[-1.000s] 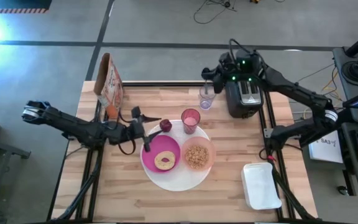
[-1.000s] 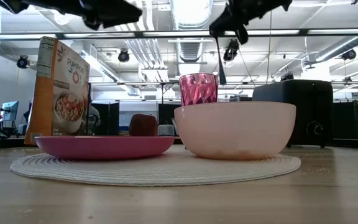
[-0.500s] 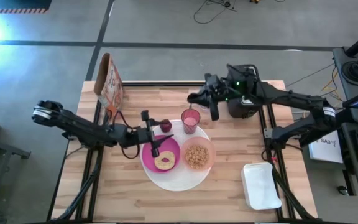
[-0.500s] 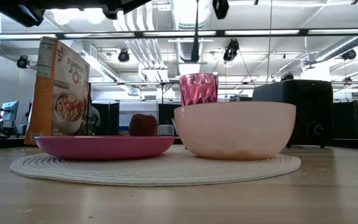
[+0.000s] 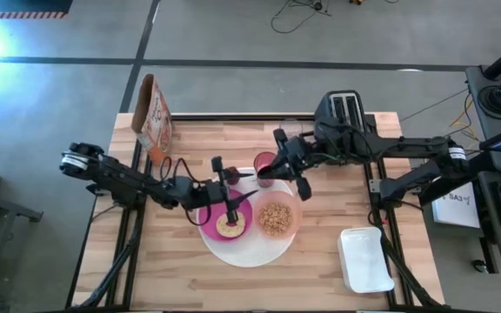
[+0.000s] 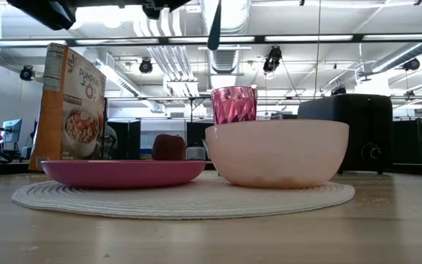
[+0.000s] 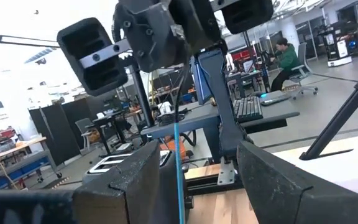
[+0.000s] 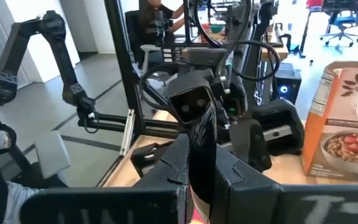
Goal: Arrange a breakfast setting
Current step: Put the blue spoon from the transparent cup to the right of the orange bowl
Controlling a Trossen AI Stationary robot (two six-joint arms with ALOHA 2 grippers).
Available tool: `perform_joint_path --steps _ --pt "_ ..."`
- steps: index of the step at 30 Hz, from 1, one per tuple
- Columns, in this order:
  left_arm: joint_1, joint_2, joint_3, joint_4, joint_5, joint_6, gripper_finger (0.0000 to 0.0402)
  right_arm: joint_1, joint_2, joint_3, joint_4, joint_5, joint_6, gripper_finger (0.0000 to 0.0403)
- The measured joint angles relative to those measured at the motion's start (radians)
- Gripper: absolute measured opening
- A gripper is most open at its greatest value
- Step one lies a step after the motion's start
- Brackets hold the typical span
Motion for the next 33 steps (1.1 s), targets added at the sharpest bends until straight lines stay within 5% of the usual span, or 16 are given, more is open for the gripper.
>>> perform_joint_path --steps 17,33 --pt "0.017 0.001 -0.002 -0.028 0.010 -0.056 0.0147 0.025 0.005 0.000 0.080 -0.011 -0.024 0.0013" --pt "0.024 0.001 -0.002 -0.037 0.011 -0.057 0.0005 0.042 0.005 0.000 0.091 -0.017 -0.026 0.0013"
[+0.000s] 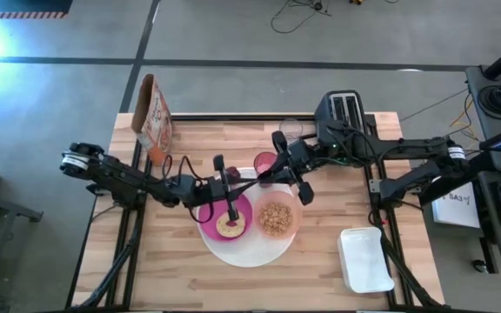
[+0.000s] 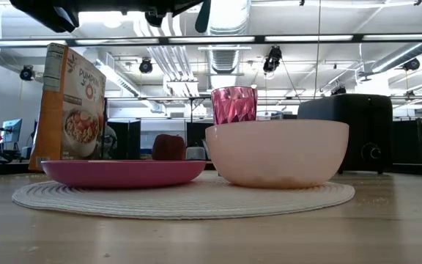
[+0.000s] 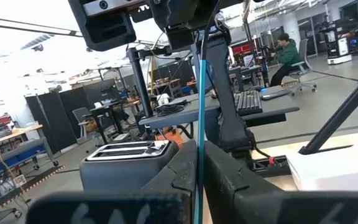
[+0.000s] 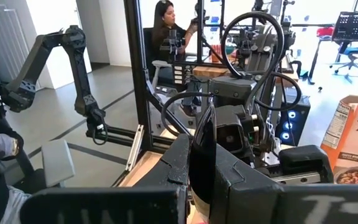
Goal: Arrange a breakfast setting
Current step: Put the blue spoon from the transparent cup to the right of the orange bowl
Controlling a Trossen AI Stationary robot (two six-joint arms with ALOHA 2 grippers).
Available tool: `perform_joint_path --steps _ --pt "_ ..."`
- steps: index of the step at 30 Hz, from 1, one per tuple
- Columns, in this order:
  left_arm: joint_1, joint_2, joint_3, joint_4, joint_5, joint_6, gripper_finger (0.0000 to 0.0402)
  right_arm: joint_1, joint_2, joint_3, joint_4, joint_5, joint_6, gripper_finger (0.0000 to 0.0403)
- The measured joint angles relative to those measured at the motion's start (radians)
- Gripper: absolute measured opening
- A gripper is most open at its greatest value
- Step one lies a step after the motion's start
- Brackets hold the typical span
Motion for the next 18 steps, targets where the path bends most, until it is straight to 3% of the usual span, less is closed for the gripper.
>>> perform_joint_path --steps 10,18 --pt "0.001 0.000 0.006 -0.008 0.034 -0.022 0.0001 0.002 -0.001 0.001 -0.022 -0.009 -0.019 0.0021" --pt "0.001 0.000 0.006 0.008 0.081 -0.050 0.0000 0.000 -0.009 0.000 -0.095 -0.044 -0.074 0.0104"
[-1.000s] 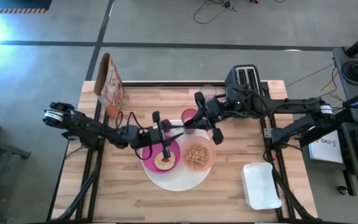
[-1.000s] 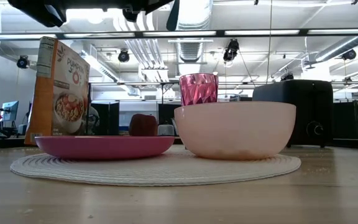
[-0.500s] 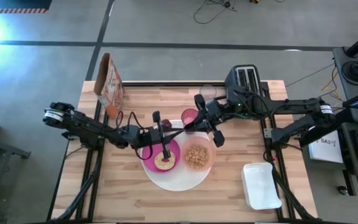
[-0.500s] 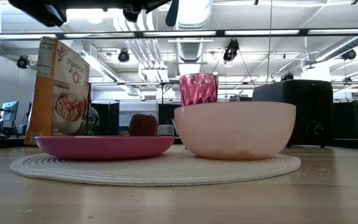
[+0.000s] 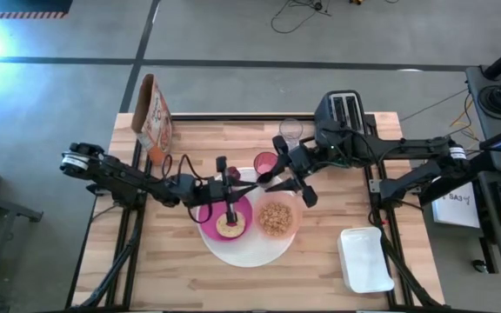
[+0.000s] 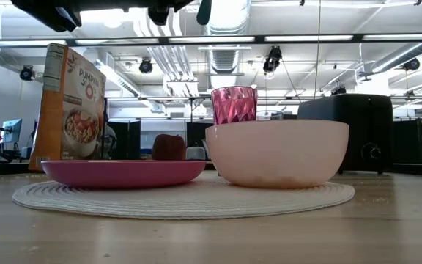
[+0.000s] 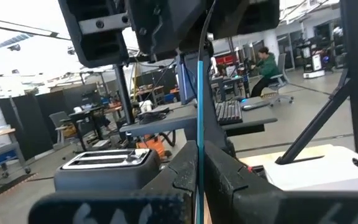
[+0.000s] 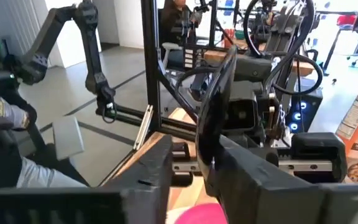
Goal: Arrange a breakfast setting
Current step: Put the blue spoon from the transparent cup to the right of the orange bowl
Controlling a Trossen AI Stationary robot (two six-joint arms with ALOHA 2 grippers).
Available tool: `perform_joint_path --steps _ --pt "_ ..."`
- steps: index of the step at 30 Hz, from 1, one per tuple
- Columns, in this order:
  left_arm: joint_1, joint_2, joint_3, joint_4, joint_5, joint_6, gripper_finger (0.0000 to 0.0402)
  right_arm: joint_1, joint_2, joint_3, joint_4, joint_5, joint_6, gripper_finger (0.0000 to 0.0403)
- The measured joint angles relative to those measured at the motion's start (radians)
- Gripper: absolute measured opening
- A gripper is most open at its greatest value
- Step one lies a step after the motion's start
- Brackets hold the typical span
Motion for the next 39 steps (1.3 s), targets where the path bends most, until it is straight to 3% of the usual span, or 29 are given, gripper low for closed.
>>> perform_joint_path --steps 6,9,12,15,17,22,27,32,39 --pt "0.005 0.000 0.000 0.058 0.130 -0.030 0.0000 -0.004 -0.001 0.000 -0.061 0.001 -0.121 0.0162" --pt "0.020 0.000 0.000 0.100 0.296 -0.058 0.0000 -0.003 -0.001 0.000 -0.101 -0.015 -0.229 0.0177" --pt "0.045 0.000 0.000 0.129 0.472 -0.096 0.0000 -0.004 -0.001 0.000 -0.129 -0.118 -0.319 0.0179" --pt "0.069 0.004 0.016 0.154 0.649 -0.153 0.0000 -0.003 0.006 0.000 -0.114 -0.239 -0.347 0.0174" --pt "0.076 0.019 0.044 0.154 0.725 -0.181 0.0000 -0.001 0.013 0.000 -0.071 -0.243 -0.312 0.0170" --pt "0.078 0.113 0.130 0.109 0.787 -0.222 0.0000 0.000 0.057 0.000 0.078 -0.235 -0.161 0.0162" --pt "0.093 0.160 0.194 0.114 0.932 -0.266 0.0000 0.002 0.097 0.000 0.110 -0.283 -0.088 0.0154" --pt "0.108 0.168 0.198 0.116 0.941 -0.261 0.0000 0.011 0.128 0.000 0.147 -0.445 -0.062 0.0146" --pt "0.141 0.203 0.220 0.132 0.947 -0.288 0.0000 0.009 0.144 -0.001 0.206 -0.443 -0.043 0.0143"
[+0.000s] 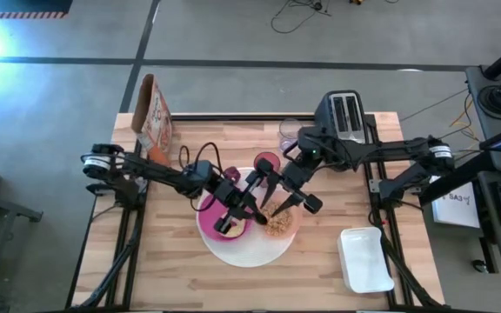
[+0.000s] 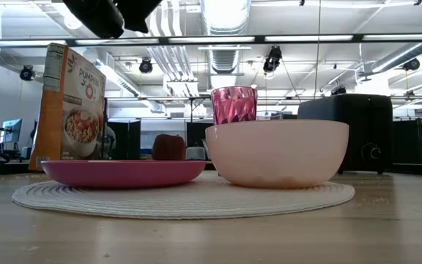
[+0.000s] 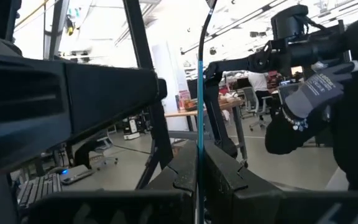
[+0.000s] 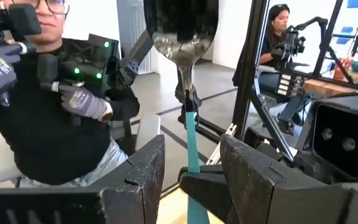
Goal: Arrange a breakfast setting
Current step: Put the blue spoon from the transparent cup to the right of the orange bowl
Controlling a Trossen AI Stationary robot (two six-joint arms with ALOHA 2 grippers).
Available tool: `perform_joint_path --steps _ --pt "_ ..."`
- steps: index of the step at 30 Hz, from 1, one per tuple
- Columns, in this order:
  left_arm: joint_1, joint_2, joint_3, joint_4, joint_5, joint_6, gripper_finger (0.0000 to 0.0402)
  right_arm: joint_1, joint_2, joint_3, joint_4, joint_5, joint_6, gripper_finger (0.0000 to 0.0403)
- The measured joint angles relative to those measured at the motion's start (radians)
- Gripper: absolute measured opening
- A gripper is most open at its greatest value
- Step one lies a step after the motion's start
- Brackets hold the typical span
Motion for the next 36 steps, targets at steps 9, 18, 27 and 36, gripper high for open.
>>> perform_joint_path --steps 9,18,27,36 --pt "0.014 0.007 0.039 -0.011 -0.019 -0.001 0.0000 0.000 -0.005 0.000 0.016 0.001 0.003 0.0139" --pt "0.020 0.017 0.046 -0.015 -0.087 0.002 0.0000 -0.001 -0.008 0.001 0.034 0.003 0.041 0.0132" --pt "0.021 0.017 0.048 -0.016 -0.141 0.001 0.0000 0.013 -0.009 0.001 0.038 0.006 0.064 0.0127" --pt "0.021 0.018 0.046 -0.018 -0.140 -0.005 0.0000 0.014 -0.014 0.001 0.043 -0.062 0.103 0.0127"
